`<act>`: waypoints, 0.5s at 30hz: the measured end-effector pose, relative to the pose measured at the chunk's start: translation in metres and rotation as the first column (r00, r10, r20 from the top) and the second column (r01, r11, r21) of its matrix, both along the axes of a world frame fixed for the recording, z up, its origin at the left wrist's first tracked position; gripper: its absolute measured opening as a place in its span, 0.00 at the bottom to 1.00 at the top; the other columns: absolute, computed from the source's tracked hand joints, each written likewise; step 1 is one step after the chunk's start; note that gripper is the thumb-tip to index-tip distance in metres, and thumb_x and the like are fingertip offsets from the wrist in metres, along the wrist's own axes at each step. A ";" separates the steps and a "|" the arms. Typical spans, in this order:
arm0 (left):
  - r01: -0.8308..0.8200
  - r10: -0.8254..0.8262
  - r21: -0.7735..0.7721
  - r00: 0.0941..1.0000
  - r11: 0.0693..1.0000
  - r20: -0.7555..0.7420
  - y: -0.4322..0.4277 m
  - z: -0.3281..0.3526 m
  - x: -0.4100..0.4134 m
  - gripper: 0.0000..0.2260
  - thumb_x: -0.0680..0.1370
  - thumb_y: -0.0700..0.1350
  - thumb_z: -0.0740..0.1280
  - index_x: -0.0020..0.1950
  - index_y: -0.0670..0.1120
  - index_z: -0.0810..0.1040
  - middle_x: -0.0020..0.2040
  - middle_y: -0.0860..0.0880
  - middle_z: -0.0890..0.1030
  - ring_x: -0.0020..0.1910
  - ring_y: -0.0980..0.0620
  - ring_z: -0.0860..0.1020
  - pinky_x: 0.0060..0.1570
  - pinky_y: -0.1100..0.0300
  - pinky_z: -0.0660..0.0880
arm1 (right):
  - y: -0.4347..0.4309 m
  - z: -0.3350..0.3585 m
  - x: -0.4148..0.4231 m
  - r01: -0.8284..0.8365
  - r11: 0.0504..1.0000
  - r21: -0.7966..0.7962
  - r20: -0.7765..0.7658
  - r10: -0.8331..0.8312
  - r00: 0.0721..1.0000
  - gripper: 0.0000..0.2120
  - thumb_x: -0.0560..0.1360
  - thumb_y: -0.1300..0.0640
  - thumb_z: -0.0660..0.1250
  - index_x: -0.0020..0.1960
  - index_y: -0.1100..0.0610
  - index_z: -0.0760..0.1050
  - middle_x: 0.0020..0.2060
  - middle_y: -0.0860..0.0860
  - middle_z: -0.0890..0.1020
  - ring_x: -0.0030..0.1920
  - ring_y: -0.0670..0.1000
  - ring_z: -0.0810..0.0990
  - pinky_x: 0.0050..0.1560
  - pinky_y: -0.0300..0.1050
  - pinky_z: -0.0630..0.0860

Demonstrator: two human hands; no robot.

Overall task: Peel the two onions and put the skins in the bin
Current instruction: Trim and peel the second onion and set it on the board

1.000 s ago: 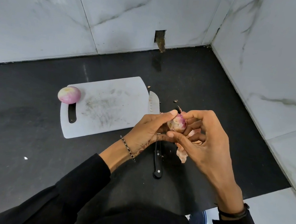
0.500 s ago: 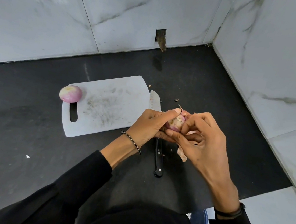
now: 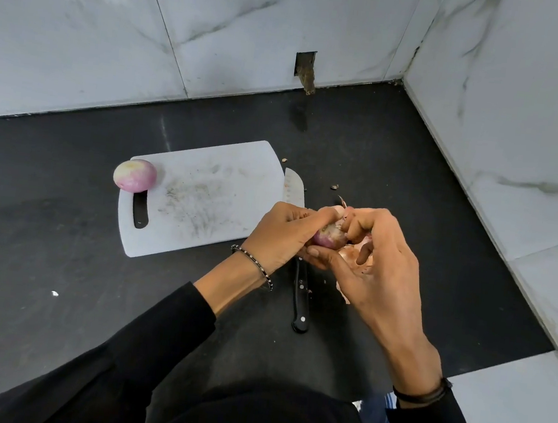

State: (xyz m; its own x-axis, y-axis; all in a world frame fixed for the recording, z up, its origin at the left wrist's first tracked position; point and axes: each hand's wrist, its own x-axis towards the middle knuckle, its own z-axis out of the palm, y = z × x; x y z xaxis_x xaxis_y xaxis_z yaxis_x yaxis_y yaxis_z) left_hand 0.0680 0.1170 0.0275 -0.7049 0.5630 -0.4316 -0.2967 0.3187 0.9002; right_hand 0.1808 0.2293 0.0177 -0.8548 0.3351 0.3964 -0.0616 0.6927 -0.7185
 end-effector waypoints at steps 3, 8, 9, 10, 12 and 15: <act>-0.001 0.001 -0.005 1.000 1.000 0.031 0.000 0.001 -0.001 0.19 0.78 0.53 0.68 0.38 0.38 0.83 0.30 0.44 0.83 0.31 0.46 0.83 0.42 0.49 0.83 | -0.005 0.001 -0.002 -0.005 1.000 -0.030 0.000 0.005 1.000 0.18 0.71 0.54 0.79 0.47 0.54 0.69 0.45 0.46 0.78 0.45 0.48 0.78 0.43 0.35 0.74; 0.000 0.001 -0.017 0.996 1.000 0.085 0.001 0.003 -0.007 0.19 0.77 0.54 0.68 0.43 0.37 0.84 0.32 0.43 0.83 0.34 0.48 0.83 0.44 0.50 0.83 | -0.012 -0.005 -0.004 0.088 0.989 -0.123 0.031 -0.084 0.996 0.21 0.69 0.49 0.79 0.45 0.57 0.68 0.41 0.50 0.77 0.40 0.51 0.78 0.38 0.42 0.75; 0.004 -0.003 -0.013 0.996 1.000 0.089 0.000 0.003 -0.007 0.19 0.77 0.54 0.68 0.43 0.37 0.85 0.33 0.42 0.84 0.34 0.48 0.84 0.45 0.51 0.83 | -0.011 -0.005 -0.004 0.089 0.985 -0.147 0.028 -0.086 0.996 0.22 0.68 0.47 0.79 0.46 0.56 0.69 0.43 0.49 0.77 0.41 0.51 0.79 0.38 0.42 0.76; 0.006 -0.005 -0.002 0.995 1.000 0.100 -0.001 0.003 -0.007 0.19 0.77 0.54 0.68 0.43 0.38 0.85 0.33 0.42 0.84 0.34 0.48 0.84 0.44 0.51 0.83 | -0.010 -0.004 -0.004 0.086 0.983 -0.162 0.028 -0.083 0.996 0.23 0.67 0.45 0.79 0.48 0.55 0.69 0.44 0.48 0.77 0.43 0.50 0.79 0.38 0.42 0.77; 0.017 -0.018 0.012 0.994 1.000 0.111 -0.002 0.001 -0.006 0.18 0.78 0.54 0.68 0.44 0.40 0.85 0.34 0.42 0.84 0.35 0.48 0.84 0.43 0.52 0.83 | -0.009 -0.002 -0.003 0.081 0.983 -0.167 0.026 -0.077 0.997 0.24 0.66 0.45 0.80 0.51 0.51 0.69 0.46 0.45 0.76 0.43 0.49 0.78 0.37 0.40 0.77; 0.030 -0.034 0.036 0.993 0.999 0.110 -0.004 -0.002 -0.004 0.17 0.78 0.55 0.67 0.45 0.42 0.84 0.37 0.43 0.85 0.37 0.49 0.84 0.41 0.53 0.83 | -0.006 0.000 -0.002 0.063 0.983 -0.173 0.019 -0.061 0.998 0.26 0.65 0.43 0.79 0.54 0.51 0.70 0.48 0.43 0.76 0.44 0.48 0.77 0.37 0.37 0.77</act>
